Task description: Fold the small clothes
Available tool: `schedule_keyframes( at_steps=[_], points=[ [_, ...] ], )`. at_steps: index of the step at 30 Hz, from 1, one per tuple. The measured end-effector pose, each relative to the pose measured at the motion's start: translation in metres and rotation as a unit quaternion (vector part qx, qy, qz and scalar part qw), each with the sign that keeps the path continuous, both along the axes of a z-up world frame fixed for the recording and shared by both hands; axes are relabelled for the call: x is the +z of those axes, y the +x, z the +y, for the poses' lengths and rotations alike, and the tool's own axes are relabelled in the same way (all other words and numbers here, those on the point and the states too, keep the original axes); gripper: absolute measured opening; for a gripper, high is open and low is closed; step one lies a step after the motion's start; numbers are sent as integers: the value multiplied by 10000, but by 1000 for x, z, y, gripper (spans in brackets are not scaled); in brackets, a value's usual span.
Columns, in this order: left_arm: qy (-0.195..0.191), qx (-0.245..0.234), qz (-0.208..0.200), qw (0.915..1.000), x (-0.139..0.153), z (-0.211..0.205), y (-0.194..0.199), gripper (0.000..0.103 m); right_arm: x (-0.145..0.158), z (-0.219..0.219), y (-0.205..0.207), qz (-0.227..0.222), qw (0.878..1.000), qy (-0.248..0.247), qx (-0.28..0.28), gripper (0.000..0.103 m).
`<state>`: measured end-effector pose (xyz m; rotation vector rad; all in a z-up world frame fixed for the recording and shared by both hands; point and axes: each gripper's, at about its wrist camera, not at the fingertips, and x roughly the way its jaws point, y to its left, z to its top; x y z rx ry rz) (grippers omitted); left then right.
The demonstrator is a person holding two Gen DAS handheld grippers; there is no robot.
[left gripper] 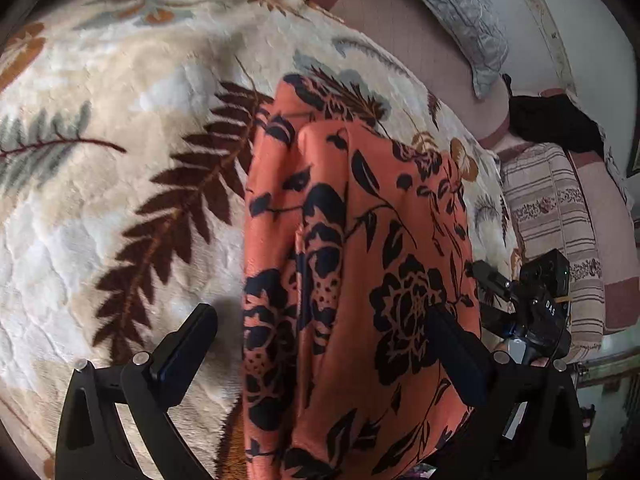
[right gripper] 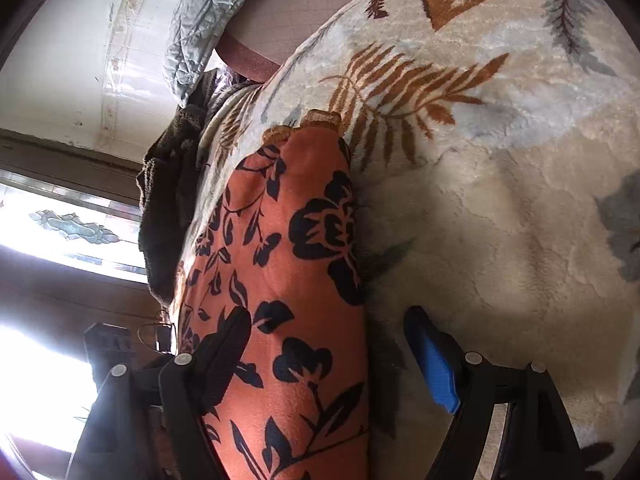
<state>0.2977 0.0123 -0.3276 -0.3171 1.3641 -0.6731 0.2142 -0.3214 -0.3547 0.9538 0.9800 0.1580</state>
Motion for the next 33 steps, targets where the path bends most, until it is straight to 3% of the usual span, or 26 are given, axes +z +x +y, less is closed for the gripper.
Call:
schedule_keyframes(
  at_steps=[4,6,7,9,10,12,14,20,24,27,29,31,32,33],
  points=[
    [-217,-501,0,9985,1,-21,-11,102,-3,21,3,-61,9975,476,526,82],
    [-154,-516,-70,9985,3,-29,-16,102,0,33,1,-118,9978,149,640,78],
    [-41,-516,-122,9986,3,-33,-17,102,1,37,1,-144,9975,107,680,70],
    [129,-497,-228,9984,5,-42,-18,85,2,39,-1,-157,9972,192,705,56],
    [197,-499,-288,9981,8,-45,-19,80,6,40,-2,-187,9974,29,694,43],
    [200,-573,-438,9972,19,-52,-23,58,15,39,-4,-334,9970,-106,685,39],
    [188,-702,-593,9956,33,-62,-28,46,29,36,-8,-579,9961,-231,621,38],
    [22,-976,-1043,9897,79,-116,-40,44,69,-17,-34,-1340,9907,-216,44,37],
    [53,-1262,-1284,9836,96,-166,-52,44,79,-67,-59,-1525,9878,-144,-298,37],
    [296,-1411,-1276,9813,83,-200,-60,45,74,-98,-72,-1361,9894,-199,-461,37],
    [642,-1432,-1199,9803,62,-214,-69,47,61,-113,-73,-1015,9930,-311,-512,38],
    [1256,-1480,-1226,9733,38,-226,-75,55,34,-125,-68,-266,9976,-307,-562,46],
    [1357,-1410,-1292,9721,31,-229,-77,65,21,-129,-67,195,9970,-416,-626,51],
    [1361,-1297,-1384,9724,30,-228,-80,69,13,-132,-69,501,9945,-627,-670,60]
  ],
)
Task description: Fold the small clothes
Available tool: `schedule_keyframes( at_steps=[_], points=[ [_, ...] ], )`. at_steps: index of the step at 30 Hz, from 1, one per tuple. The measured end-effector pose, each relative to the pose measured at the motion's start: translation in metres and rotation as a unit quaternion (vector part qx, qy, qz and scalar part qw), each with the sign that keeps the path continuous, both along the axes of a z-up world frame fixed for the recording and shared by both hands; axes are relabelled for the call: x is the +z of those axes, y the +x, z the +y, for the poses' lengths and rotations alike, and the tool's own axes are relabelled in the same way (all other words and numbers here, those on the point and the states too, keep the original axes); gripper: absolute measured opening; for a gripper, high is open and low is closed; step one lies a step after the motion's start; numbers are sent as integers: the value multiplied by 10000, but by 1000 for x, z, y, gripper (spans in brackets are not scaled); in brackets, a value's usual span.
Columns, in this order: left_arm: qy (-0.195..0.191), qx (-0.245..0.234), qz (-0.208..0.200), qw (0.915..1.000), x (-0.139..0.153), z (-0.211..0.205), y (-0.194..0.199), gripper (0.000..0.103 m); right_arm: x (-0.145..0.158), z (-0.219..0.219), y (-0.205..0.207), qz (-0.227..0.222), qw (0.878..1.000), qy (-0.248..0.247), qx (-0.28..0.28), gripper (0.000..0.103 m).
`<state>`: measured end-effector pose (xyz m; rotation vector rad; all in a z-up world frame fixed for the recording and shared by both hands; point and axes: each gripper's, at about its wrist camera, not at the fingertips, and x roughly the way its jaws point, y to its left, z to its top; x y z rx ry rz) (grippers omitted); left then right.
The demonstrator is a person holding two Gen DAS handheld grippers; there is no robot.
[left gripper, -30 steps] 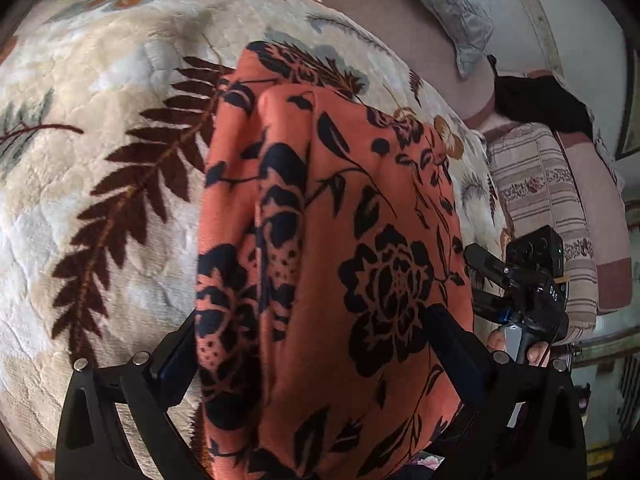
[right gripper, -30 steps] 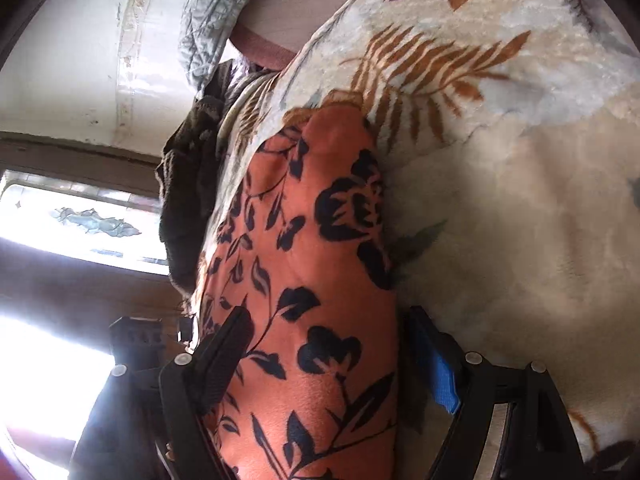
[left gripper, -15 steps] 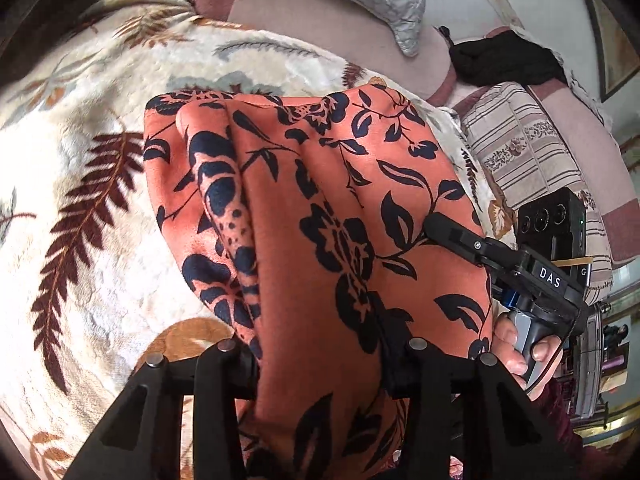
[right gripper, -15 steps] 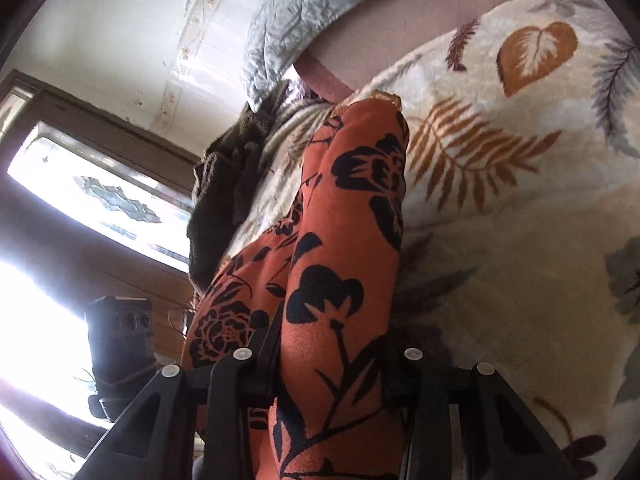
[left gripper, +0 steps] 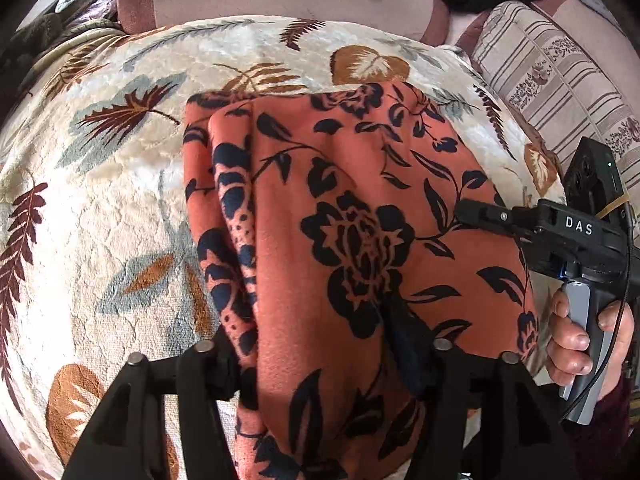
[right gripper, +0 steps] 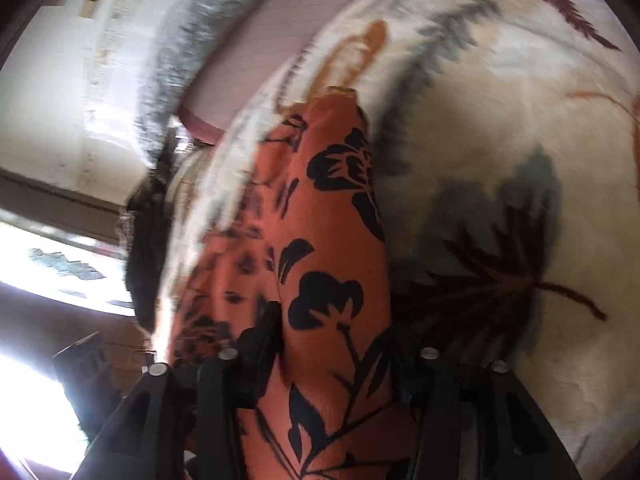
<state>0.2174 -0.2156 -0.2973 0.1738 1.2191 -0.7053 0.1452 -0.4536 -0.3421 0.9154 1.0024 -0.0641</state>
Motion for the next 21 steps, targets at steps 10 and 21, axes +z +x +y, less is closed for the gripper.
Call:
schedule_keyframes(
  at_steps=[10,21],
  points=[
    [589,519,-1893,9788,78,44,-62,86,84,38,-71,-1510,9711,-1844,79,60],
    [275,773,-3399,9369,179,78,-145,90,85,116,-103,-832,9707,-2144,702,46]
  ],
)
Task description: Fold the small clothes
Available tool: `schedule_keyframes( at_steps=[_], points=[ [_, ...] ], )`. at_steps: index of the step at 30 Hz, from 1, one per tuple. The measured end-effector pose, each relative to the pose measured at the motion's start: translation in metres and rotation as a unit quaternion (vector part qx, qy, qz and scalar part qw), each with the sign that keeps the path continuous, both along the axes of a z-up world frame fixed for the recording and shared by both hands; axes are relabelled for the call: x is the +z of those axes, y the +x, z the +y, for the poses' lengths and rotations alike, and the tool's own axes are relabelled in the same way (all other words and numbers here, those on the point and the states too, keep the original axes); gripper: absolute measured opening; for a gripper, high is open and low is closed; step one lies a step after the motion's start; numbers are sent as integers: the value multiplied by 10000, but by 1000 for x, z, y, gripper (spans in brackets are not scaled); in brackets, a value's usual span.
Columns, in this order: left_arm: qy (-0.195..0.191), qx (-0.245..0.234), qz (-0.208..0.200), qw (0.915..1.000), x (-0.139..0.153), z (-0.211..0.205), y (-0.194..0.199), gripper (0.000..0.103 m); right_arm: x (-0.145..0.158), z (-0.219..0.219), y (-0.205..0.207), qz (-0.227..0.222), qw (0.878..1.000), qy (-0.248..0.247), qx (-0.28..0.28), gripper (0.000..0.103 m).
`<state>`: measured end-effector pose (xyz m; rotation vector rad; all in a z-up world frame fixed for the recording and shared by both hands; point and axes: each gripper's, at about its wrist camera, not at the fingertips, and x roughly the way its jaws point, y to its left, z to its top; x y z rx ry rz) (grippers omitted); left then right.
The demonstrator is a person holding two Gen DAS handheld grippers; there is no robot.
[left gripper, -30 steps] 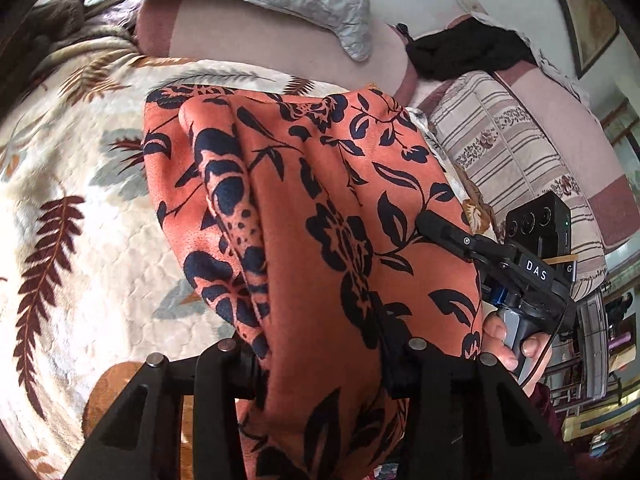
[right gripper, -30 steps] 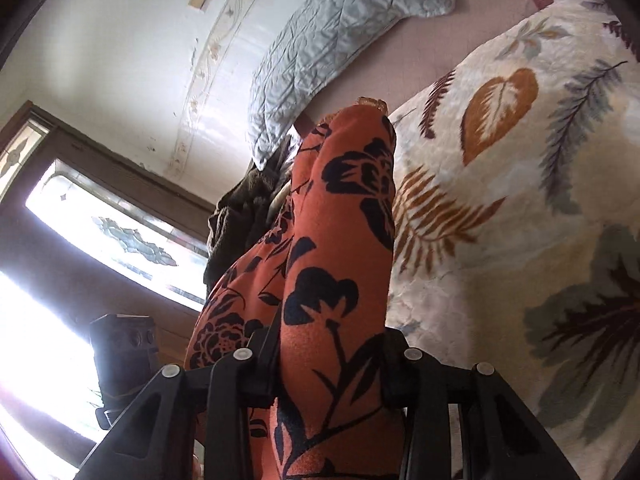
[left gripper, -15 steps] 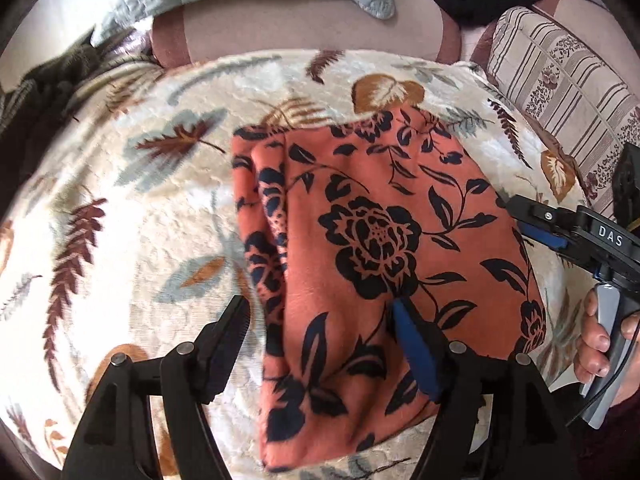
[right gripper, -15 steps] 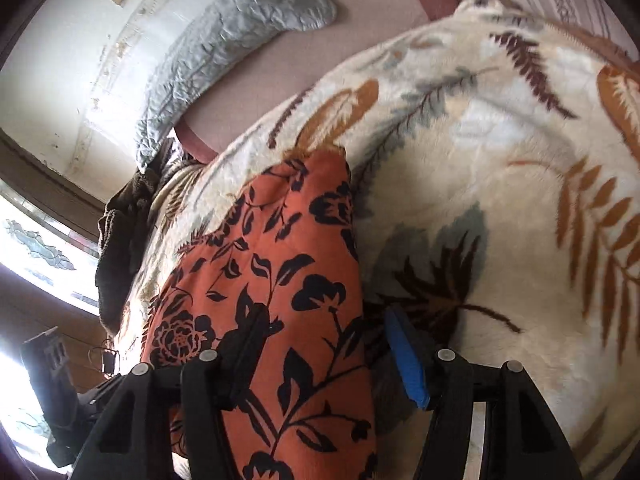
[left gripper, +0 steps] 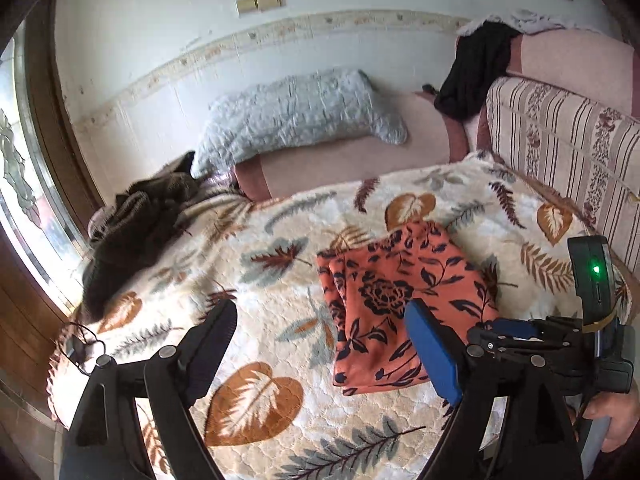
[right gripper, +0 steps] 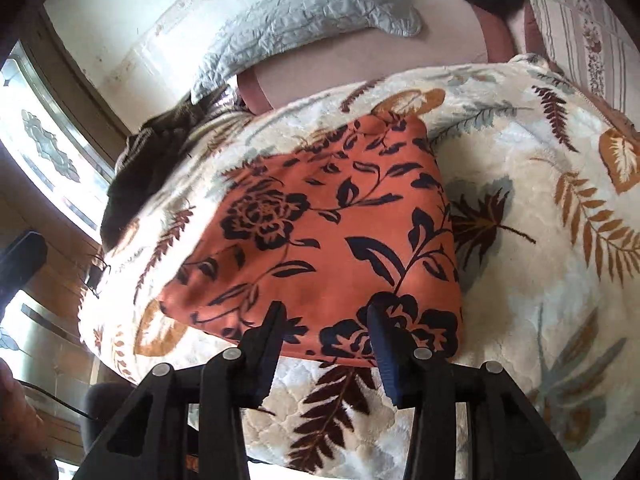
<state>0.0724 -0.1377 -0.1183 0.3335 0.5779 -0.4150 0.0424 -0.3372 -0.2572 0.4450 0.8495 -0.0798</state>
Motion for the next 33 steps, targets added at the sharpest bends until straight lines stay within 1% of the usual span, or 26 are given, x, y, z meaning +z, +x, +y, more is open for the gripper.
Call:
schedule_keyframes(
  at_steps=[2,3,5,6,7,8,11,15,17,24,28,33],
  points=[
    [-69,97,-253,9996,20,7,-13,95,29,10,-16,-273,9985,-453,-123,47],
    [-101,140,-345,9993,29,10,-18,95,45,12,-26,-408,9971,-622,-161,49],
    [-151,206,-466,9986,44,15,-28,95,79,17,-44,-708,9941,-780,-252,56],
    [-158,259,-535,9981,51,17,-33,95,95,19,-55,-877,9920,-847,-316,63],
    [-168,315,-599,9976,57,21,-38,95,111,20,-66,-1027,9895,-936,-387,66],
    [-201,349,-646,9971,63,24,-43,95,126,23,-77,-1157,9867,-1041,-464,67],
    [-393,444,-726,9956,80,36,-55,102,165,37,-105,-1393,9792,-1360,-574,68],
    [-590,626,-948,9918,102,50,-71,102,204,62,-141,-1631,9691,-1764,-566,71],
    [-628,722,-1047,9899,111,55,-78,102,216,73,-154,-1722,9655,-1878,-543,71],
    [-738,990,-1296,9838,134,71,-95,103,245,96,-185,-2039,9579,-1962,-490,71],
    [-743,1057,-1453,9809,143,77,-103,103,252,102,-192,-2153,9561,-1937,-454,72],
    [-828,1033,-1469,9803,150,83,-108,103,257,108,-195,-2227,9530,-1996,-489,72]
  ],
)
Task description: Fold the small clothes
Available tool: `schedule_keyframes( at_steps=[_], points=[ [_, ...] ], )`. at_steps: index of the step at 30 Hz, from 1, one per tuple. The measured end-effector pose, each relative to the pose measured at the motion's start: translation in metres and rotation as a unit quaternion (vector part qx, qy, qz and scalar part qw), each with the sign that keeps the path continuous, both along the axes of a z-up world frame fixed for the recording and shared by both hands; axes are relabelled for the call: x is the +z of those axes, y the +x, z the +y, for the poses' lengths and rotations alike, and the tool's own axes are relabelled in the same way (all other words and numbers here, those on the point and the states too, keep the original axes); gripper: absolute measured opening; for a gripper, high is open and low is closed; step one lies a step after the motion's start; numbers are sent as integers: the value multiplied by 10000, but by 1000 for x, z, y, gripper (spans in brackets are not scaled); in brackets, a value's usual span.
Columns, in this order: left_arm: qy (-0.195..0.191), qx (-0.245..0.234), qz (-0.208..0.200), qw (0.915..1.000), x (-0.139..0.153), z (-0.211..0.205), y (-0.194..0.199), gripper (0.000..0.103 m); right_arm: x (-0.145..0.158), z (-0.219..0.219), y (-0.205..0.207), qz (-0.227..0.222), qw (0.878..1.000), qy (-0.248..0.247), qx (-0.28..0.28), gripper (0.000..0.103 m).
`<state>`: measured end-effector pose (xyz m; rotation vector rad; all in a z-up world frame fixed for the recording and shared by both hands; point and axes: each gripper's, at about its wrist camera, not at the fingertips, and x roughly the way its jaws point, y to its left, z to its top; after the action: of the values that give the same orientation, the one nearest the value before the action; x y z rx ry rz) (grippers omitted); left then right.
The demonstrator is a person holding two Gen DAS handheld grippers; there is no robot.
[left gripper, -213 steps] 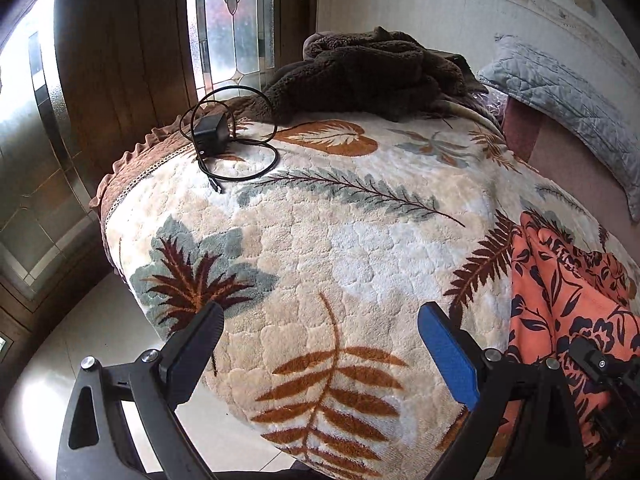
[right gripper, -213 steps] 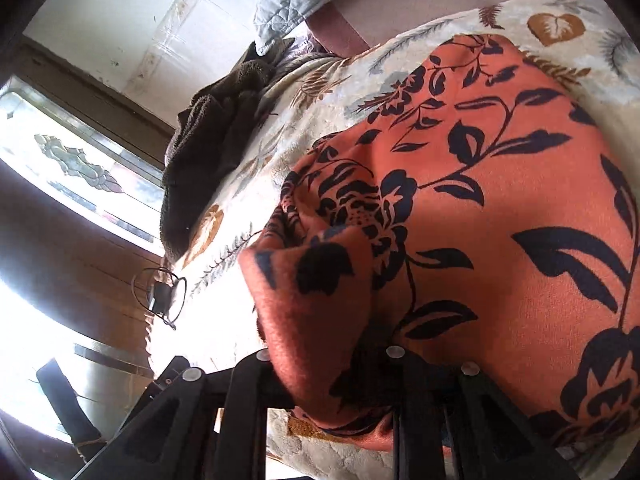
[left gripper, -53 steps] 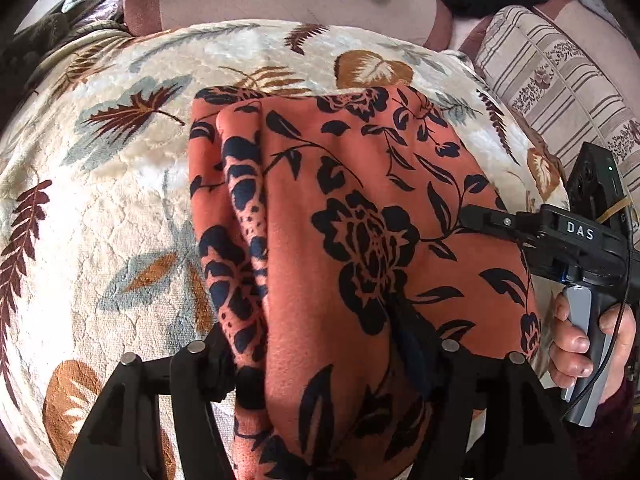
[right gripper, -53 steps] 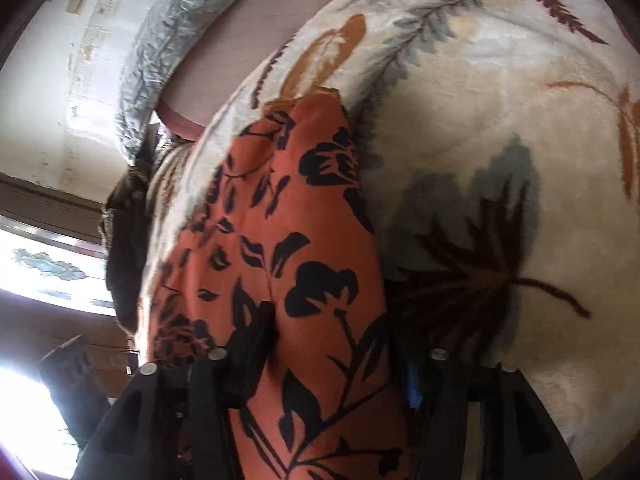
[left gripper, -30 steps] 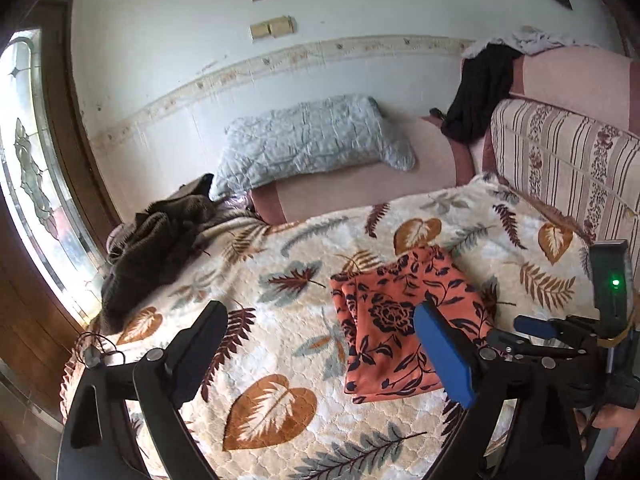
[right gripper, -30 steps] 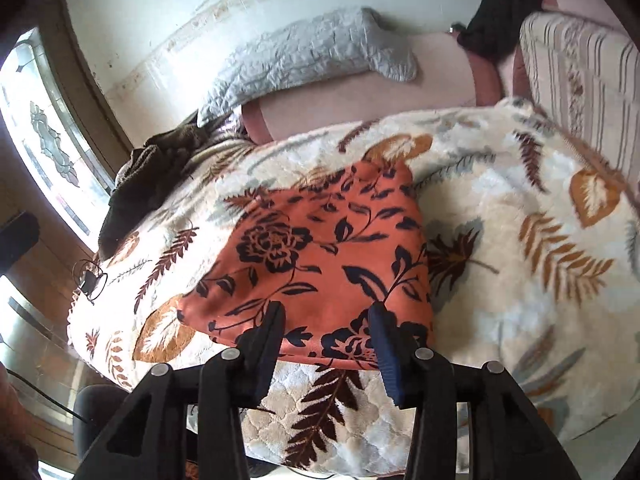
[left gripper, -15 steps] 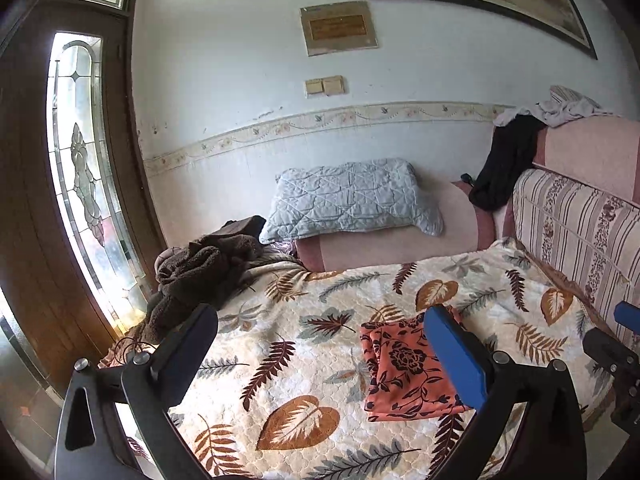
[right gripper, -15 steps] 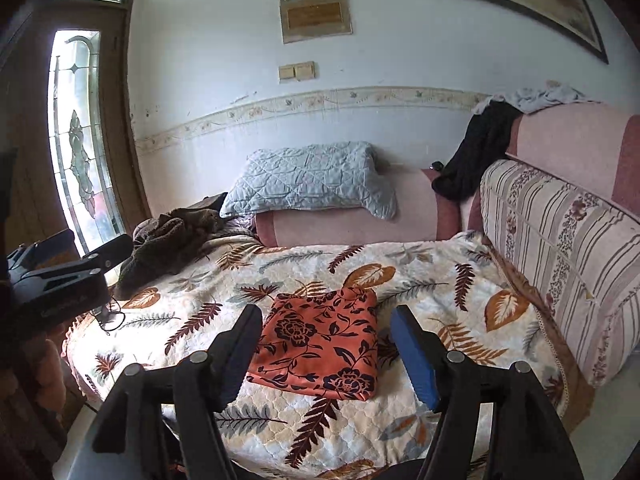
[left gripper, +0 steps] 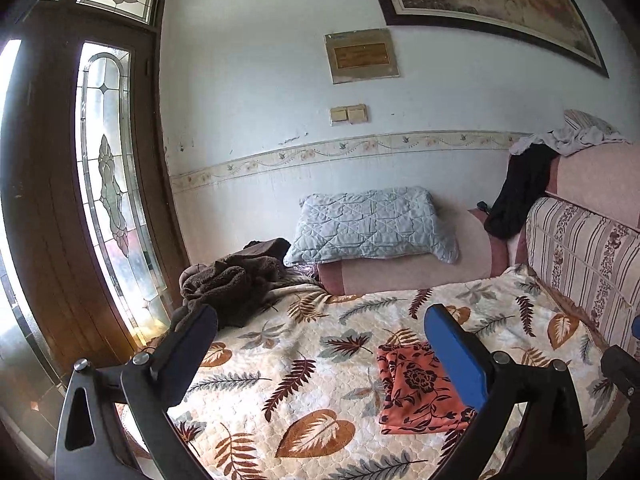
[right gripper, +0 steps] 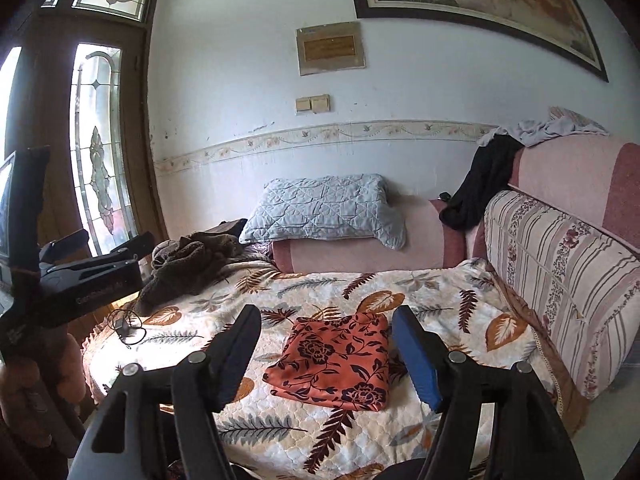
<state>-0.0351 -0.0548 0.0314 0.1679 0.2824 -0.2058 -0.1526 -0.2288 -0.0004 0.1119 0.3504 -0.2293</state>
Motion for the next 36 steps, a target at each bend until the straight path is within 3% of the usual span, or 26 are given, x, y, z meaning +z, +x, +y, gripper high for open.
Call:
schedule_keyframes(
  at_steps=[36],
  points=[
    [-241,-15,-238,9994,19,22,-20,103,4,8,2,-42,9994,-84,-329,75]
  ],
)
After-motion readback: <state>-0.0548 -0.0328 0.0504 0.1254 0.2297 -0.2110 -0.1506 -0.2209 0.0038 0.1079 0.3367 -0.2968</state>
